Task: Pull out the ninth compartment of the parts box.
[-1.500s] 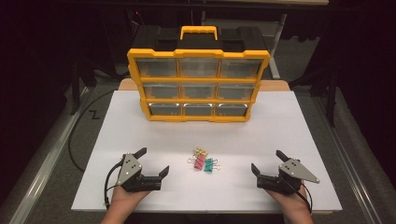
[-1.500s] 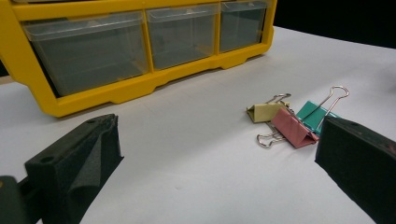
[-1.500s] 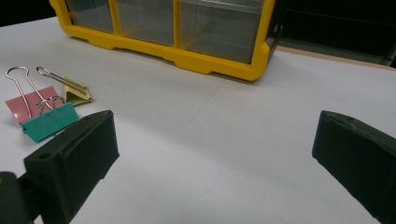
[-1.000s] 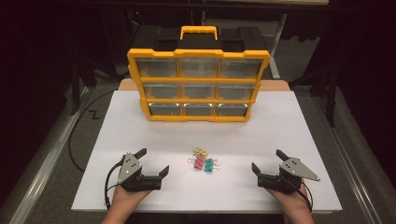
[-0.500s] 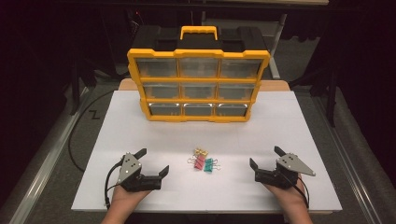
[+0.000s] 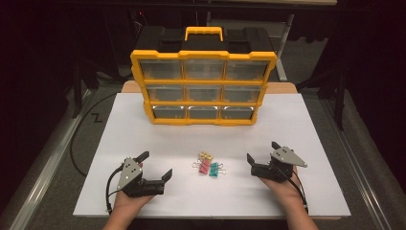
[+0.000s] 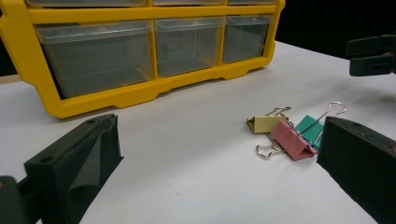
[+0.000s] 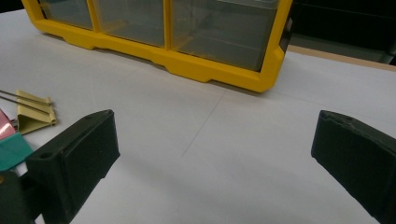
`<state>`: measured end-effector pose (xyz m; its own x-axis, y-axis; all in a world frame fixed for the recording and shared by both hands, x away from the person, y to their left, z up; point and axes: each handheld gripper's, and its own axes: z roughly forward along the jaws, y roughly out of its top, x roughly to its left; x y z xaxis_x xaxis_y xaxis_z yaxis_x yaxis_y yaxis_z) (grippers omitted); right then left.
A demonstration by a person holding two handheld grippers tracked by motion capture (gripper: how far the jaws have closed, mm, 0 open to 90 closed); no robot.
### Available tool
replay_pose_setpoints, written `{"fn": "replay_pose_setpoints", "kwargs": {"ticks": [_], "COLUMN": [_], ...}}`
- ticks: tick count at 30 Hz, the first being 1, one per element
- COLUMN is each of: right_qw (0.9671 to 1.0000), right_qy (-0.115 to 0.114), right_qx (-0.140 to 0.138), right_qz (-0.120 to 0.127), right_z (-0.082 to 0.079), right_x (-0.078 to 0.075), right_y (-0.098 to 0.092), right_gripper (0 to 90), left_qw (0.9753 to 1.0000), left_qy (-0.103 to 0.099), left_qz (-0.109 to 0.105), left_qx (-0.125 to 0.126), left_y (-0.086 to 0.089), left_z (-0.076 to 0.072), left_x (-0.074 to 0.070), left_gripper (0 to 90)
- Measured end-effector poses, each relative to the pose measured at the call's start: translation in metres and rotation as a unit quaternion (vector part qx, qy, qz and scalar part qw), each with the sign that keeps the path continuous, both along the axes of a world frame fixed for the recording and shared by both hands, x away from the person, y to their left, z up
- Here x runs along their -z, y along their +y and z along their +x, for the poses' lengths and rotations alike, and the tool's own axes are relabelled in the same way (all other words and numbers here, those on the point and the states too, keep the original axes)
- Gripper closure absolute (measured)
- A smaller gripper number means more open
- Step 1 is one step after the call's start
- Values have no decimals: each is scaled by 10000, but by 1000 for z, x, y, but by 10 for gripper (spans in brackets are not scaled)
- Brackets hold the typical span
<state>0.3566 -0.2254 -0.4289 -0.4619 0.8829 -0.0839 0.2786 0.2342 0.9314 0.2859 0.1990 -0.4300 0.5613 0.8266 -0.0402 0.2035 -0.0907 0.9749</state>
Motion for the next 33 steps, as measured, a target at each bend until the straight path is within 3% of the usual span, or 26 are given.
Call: {"fn": "replay_pose_setpoints", "kwargs": {"ticks": [10, 23, 33], "right_qw": [9999, 9998, 9985], "right_qy": [-19, 38, 10], "right_qx": [-21, -4, -59], "right_qz": [-101, -190, -541], "right_z": [13, 34, 38], "right_x": [-3, -3, -5], "right_y": [10, 20, 19], "right_gripper": [18, 15, 16], "left_qw": [10000, 9999, 9998], "left_qy": [-8, 27, 132], "left_qz": [74, -9, 62], "left_qx": [-31, -154, -124], "left_y": [-1, 2, 2], "left_z": [0, 0, 1], "left_x": [0, 0, 0], "left_gripper": [2, 2, 2]}}
